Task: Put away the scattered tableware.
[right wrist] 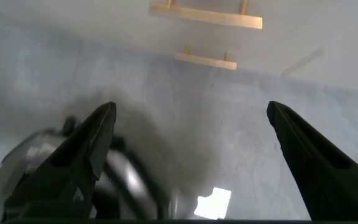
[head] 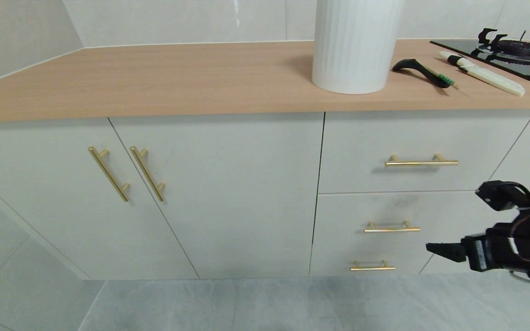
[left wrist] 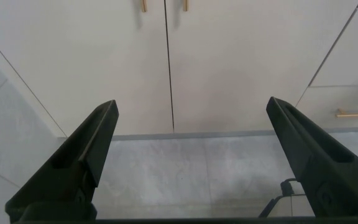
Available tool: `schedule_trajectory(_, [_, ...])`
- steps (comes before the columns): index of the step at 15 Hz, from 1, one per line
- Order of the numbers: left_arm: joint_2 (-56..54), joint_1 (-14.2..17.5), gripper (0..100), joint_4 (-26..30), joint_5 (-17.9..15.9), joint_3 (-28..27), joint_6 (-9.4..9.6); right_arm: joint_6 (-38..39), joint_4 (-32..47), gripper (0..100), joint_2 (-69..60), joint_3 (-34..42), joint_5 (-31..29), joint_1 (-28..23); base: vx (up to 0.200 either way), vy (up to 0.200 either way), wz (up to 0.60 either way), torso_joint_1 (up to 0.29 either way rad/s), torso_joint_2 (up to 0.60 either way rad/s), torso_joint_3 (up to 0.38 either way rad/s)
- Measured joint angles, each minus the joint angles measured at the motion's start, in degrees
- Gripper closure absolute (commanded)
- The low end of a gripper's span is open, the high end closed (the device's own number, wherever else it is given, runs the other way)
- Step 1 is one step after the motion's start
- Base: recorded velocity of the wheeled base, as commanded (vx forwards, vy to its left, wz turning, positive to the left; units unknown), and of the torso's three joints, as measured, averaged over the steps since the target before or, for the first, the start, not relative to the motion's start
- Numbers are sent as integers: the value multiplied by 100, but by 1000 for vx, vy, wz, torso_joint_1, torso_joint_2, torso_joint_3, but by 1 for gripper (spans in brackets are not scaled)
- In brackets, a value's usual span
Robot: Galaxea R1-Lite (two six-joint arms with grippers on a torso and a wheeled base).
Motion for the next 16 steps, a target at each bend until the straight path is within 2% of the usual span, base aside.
schedule_trajectory(6, [0, 0, 0, 0, 2, 0, -2, 38, -2589, 0, 2388, -430, -1028, 193, 0, 0, 0, 0, 0, 0])
schedule_trajectory(14, [0, 0, 0, 0, 0, 0, -2, 341, -4532, 0, 3650, -438, -1902, 362, 0, 0, 0, 0, 0, 0])
schedule_trajectory(16, [0, 0, 0, 0, 0, 0, -5, 357, -4785, 0, 3866, -468, -1981, 384, 0, 0, 0, 0, 0, 0])
